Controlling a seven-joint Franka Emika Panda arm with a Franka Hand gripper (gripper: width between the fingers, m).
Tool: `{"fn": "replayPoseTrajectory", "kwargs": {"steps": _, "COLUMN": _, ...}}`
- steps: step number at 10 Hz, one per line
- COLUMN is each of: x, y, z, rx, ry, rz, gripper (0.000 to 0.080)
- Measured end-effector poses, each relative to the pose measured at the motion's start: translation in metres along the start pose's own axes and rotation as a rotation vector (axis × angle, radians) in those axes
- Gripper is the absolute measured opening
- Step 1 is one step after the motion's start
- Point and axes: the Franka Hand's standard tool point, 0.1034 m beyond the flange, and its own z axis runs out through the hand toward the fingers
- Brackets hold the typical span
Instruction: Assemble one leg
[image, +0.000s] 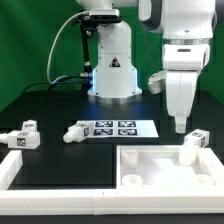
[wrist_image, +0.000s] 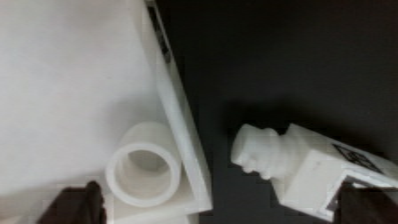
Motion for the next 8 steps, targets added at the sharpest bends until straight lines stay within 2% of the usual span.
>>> {"fn": "replayPoseTrajectory", "kwargs": {"steps": 1, "x": 0.02, "y": -0.013, "z": 0.006, "rx": -0.033, "ry": 0.018, "rz": -0.105, "gripper": 0.0649}}
{"fn": "replayPoseTrajectory", "kwargs": {"steps": 2, "x": 0.037, "y": -0.023, "z": 0.009, "rx": -0.049, "ry": 0.024, "rz": -0.217, "gripper": 0.0649}}
{"fn": "replayPoseTrajectory", "kwargs": {"steps": 3, "x": 0.049, "y": -0.028, "z": 0.007, "rx": -0.072, "ry": 0.014, "rz": -0.384, "gripper": 0.0649}}
{"fn": "replayPoseTrajectory", "kwargs": {"steps": 4, "x": 0.051, "y": -0.027, "z": 0.006, "rx": -0.082, "ry": 0.005, "rz": -0.473, "gripper": 0.0649}}
{"fn": "replayPoseTrajectory", "kwargs": {"steps": 8, "x": 0.046, "y": -0.028, "z": 0.01, "rx": -0.086, "ry": -0.009, "rz": -0.666, "gripper": 0.0649}}
